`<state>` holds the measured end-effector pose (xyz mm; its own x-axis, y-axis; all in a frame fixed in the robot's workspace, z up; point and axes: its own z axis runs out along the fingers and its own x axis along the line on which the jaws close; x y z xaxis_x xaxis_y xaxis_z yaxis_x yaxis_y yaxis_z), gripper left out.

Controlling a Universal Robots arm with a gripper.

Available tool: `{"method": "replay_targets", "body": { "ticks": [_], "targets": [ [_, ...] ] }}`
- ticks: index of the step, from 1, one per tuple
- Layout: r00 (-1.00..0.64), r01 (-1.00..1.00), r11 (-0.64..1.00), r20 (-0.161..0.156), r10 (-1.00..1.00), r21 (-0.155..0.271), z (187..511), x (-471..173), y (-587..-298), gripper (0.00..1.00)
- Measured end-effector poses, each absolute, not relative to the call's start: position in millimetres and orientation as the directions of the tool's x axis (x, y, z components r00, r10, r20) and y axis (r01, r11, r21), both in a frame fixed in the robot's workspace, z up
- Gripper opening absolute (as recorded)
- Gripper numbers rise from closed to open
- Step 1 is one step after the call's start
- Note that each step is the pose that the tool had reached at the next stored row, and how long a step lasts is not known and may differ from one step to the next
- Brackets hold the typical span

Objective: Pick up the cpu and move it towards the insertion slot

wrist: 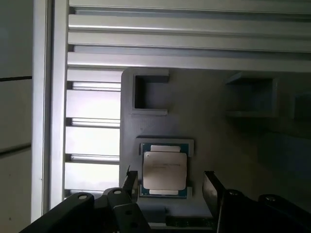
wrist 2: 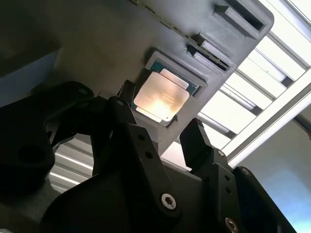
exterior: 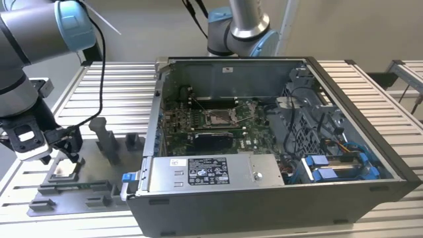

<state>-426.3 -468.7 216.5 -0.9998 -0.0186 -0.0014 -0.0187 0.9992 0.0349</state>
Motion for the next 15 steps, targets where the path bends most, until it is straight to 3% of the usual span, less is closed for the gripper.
{"method": "replay_targets", "body": {
  "ticks": [15],
  "targets": [
    [-0.999, -0.044, 0.998, -0.003, -0.044, 0.035, 196, -430, -469, 1.00]
  ]
}}
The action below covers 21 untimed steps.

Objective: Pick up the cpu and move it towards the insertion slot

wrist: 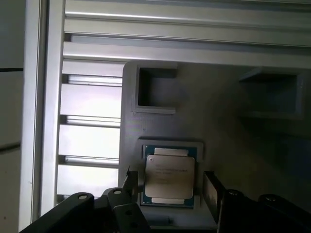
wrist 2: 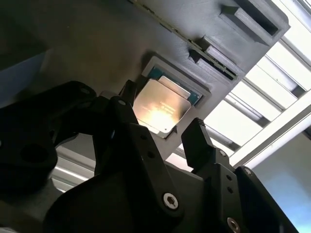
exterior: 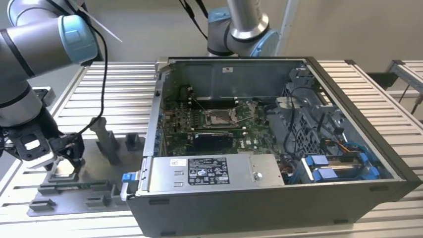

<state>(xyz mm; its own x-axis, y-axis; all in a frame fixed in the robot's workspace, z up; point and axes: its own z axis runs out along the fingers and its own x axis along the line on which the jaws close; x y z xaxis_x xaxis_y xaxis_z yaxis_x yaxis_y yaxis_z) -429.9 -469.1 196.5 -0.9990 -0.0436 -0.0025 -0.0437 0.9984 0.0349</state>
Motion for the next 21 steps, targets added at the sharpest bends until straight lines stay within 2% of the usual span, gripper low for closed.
{"method": "replay_targets", "body": {
  "ticks": [21],
  "targets": [
    [-0.999, -0.051, 0.998, -0.003, -0.051, 0.035, 187.1, -430.3, -469.0, 1.00]
  ]
}}
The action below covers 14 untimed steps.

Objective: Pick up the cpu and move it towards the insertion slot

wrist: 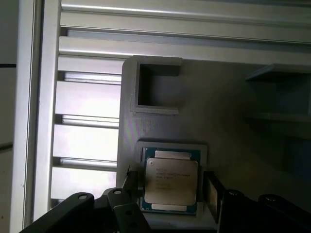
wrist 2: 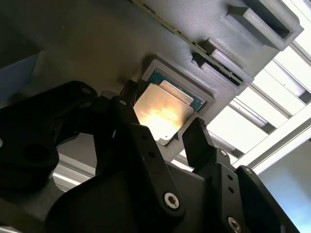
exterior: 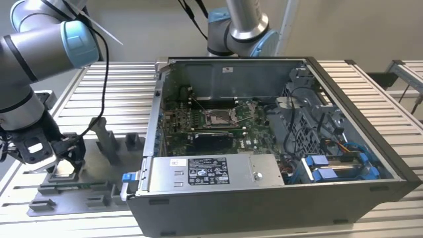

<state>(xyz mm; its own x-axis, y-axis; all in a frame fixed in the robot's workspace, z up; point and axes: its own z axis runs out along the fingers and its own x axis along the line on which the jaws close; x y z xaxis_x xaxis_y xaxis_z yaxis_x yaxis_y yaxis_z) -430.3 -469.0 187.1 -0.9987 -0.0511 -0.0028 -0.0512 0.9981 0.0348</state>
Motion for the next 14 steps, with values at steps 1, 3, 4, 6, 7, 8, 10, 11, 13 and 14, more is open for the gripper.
{"method": "replay_targets", "body": {
  "ticks": [1, 3, 4, 6, 7, 8, 10, 11, 13, 14],
  "targets": [
    [-0.999, -0.051, 0.998, -0.003, -0.051, 0.035, 187.1, -430.3, -469.0, 1.00],
    [-0.999, -0.051, 0.998, -0.003, -0.051, 0.035, 187.1, -430.3, -469.0, 0.00],
    [-0.999, -0.051, 0.998, -0.002, -0.051, 0.035, 187.2, -430.3, -469.1, 0.00],
    [-0.999, -0.051, 0.998, -0.003, -0.051, 0.035, 187.2, -430.3, -469.1, 0.00],
    [-0.999, -0.051, 0.998, -0.003, -0.051, 0.035, 187.2, -430.3, -469.1, 0.00],
    [-0.999, -0.051, 0.998, -0.003, -0.051, 0.035, 187.2, -430.3, -469.0, 0.00],
    [-0.999, -0.052, 0.998, -0.003, -0.052, 0.035, 187.2, -430.3, -469.0, 0.00],
    [-0.999, -0.052, 0.998, -0.003, -0.052, 0.035, 187.1, -430.3, -469.0, 0.00],
    [-0.999, -0.052, 0.998, -0.003, -0.052, 0.035, 187.2, -430.3, -469.0, 0.00],
    [-0.999, -0.052, 0.998, -0.003, -0.052, 0.035, 187.5, -430.2, -469.0, 0.00]
  ]
}}
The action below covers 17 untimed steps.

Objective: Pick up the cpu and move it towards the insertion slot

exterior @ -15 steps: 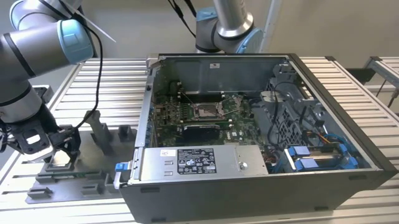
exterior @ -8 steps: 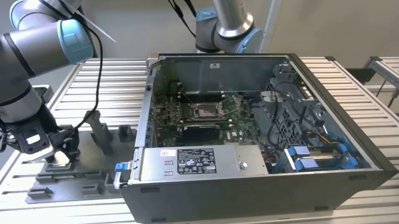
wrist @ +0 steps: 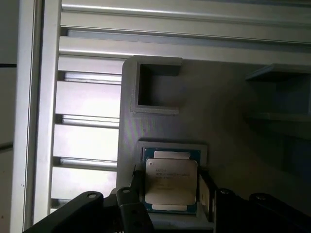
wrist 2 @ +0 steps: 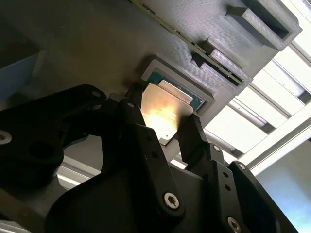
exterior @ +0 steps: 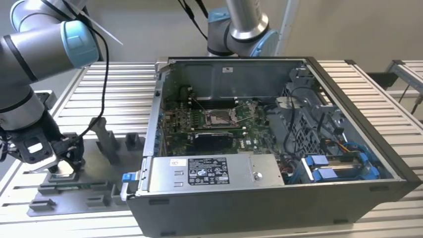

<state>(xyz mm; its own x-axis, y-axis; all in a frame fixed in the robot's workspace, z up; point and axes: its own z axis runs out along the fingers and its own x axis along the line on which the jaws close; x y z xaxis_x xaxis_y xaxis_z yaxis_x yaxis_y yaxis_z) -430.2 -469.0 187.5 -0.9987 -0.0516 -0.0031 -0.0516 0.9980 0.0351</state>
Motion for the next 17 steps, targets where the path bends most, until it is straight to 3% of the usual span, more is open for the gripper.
{"method": "replay_targets", "body": {
  "ticks": [17],
  "targets": [
    [-0.999, -0.052, 0.998, -0.003, -0.052, 0.035, 224, -430, -469, 0.00]
  ]
}}
